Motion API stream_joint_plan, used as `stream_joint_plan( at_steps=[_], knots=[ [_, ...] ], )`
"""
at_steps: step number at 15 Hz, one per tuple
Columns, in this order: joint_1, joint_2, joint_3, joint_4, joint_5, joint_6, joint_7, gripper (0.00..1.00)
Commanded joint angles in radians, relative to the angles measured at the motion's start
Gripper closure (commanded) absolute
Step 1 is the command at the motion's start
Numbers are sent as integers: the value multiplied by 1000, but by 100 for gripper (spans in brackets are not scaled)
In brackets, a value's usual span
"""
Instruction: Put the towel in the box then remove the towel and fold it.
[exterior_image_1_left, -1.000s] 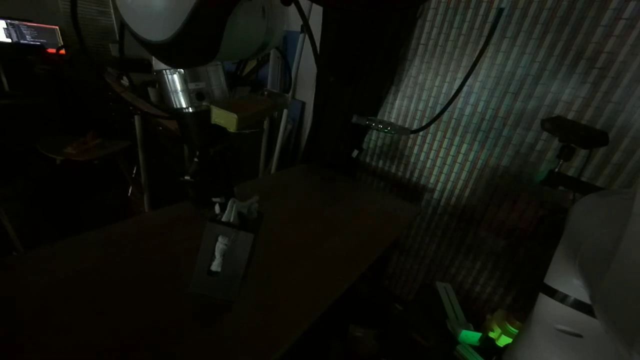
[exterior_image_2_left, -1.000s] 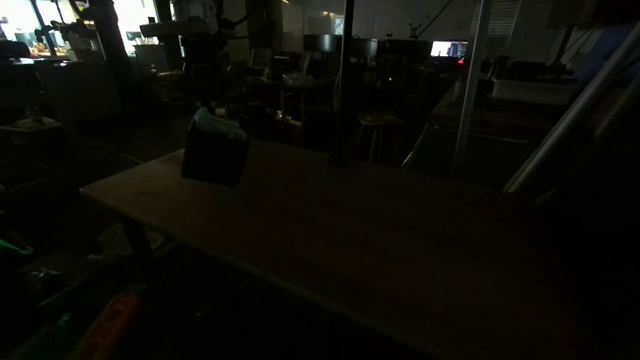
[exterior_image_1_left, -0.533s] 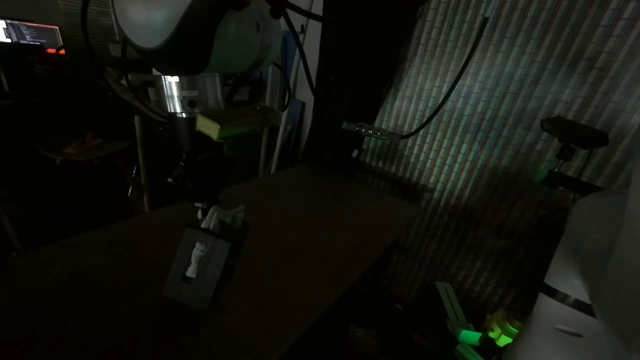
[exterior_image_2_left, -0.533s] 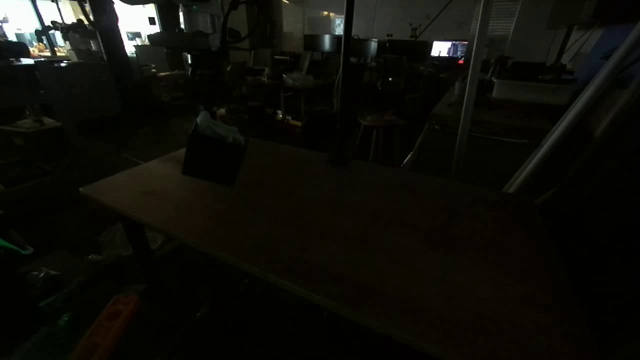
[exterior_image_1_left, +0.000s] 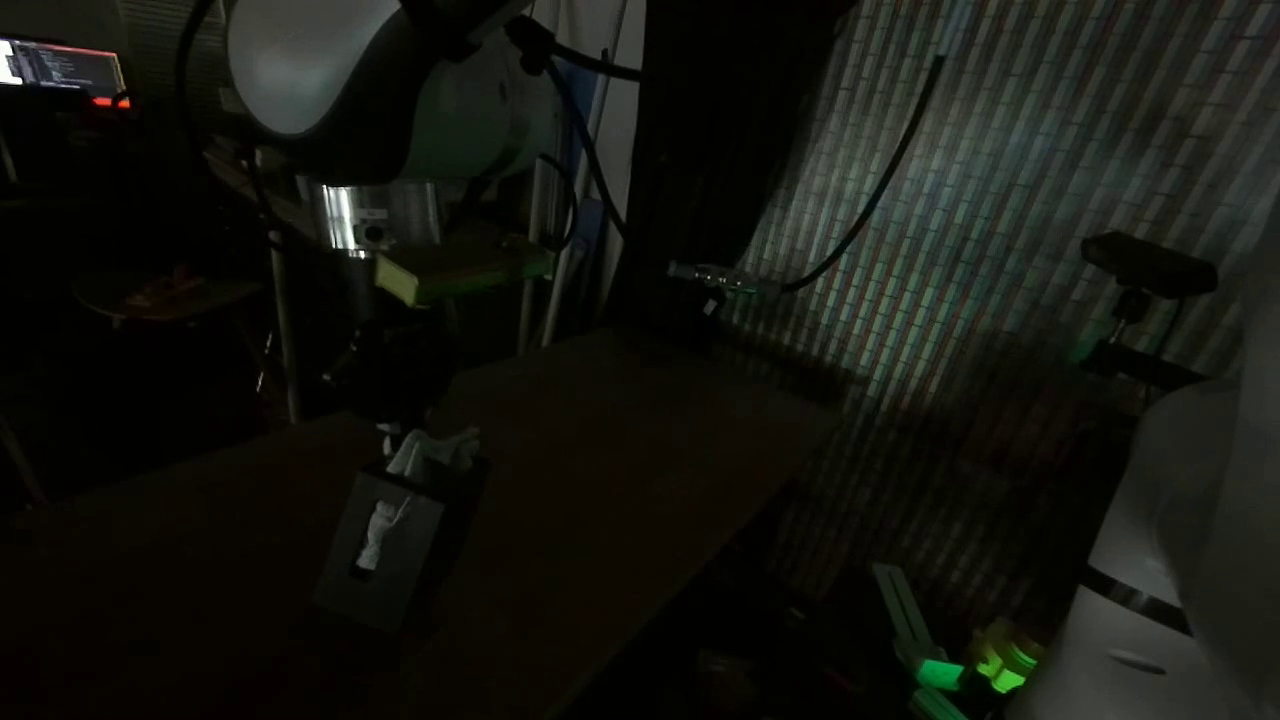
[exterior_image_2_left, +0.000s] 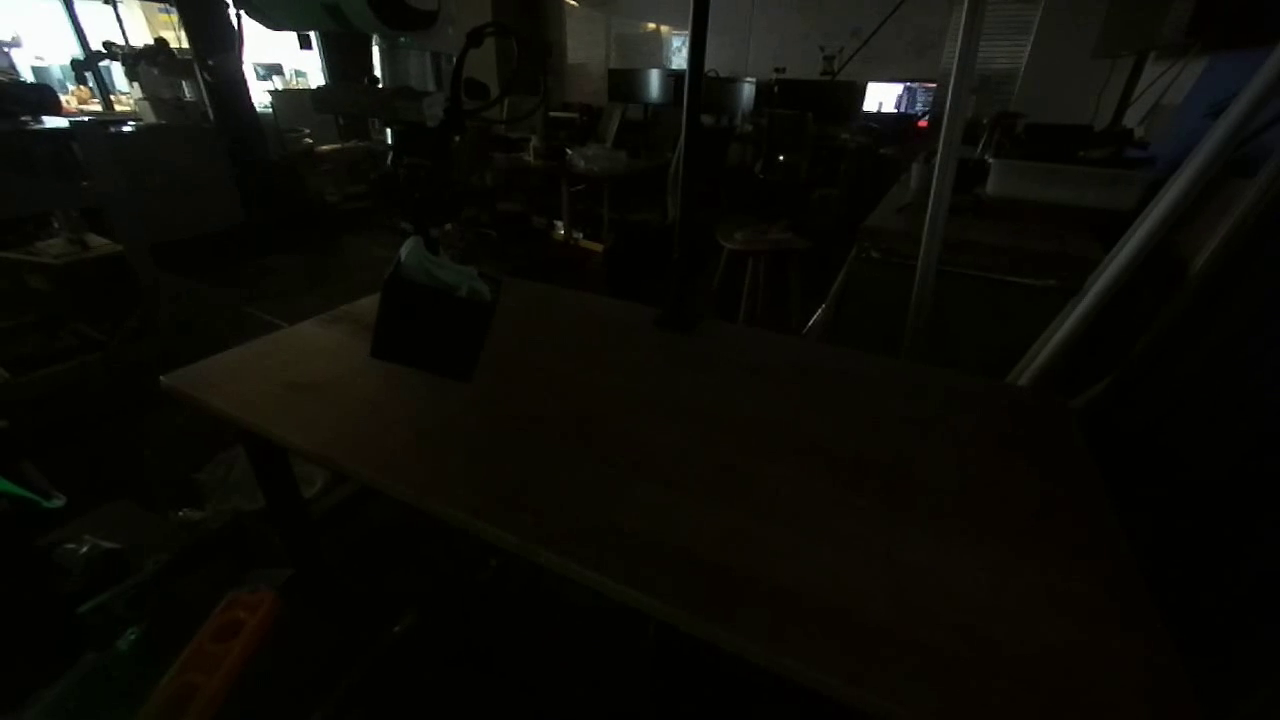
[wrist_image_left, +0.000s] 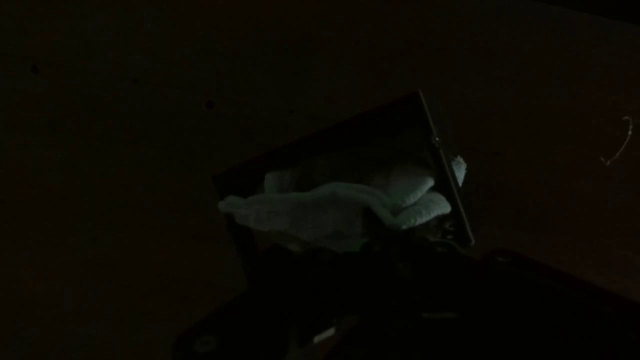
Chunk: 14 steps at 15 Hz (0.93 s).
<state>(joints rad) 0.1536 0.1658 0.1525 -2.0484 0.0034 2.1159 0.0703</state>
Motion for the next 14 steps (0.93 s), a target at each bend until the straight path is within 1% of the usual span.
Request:
stream_joint_plan(
  at_steps=[1, 4, 6, 7, 8, 9, 10, 11, 14],
  knots=[
    [-1, 12, -4, 20, 26, 32, 2, 97],
    [-12, 18, 1, 6, 84, 100, -40, 97],
    [-9, 4, -5, -5, 81, 121, -11, 97],
    [-3, 20, -6, 14, 54, 98, -7, 97],
    [-7, 14, -6, 4, 68, 108, -8, 97],
    [-1, 27, -3, 22, 55, 89, -13, 97],
    [7, 35, -4, 33, 21, 61, -12, 97],
    [2, 33, -2, 22, 42, 77, -17, 97],
    [4, 53, 2, 17, 53, 76, -22, 97]
  ],
)
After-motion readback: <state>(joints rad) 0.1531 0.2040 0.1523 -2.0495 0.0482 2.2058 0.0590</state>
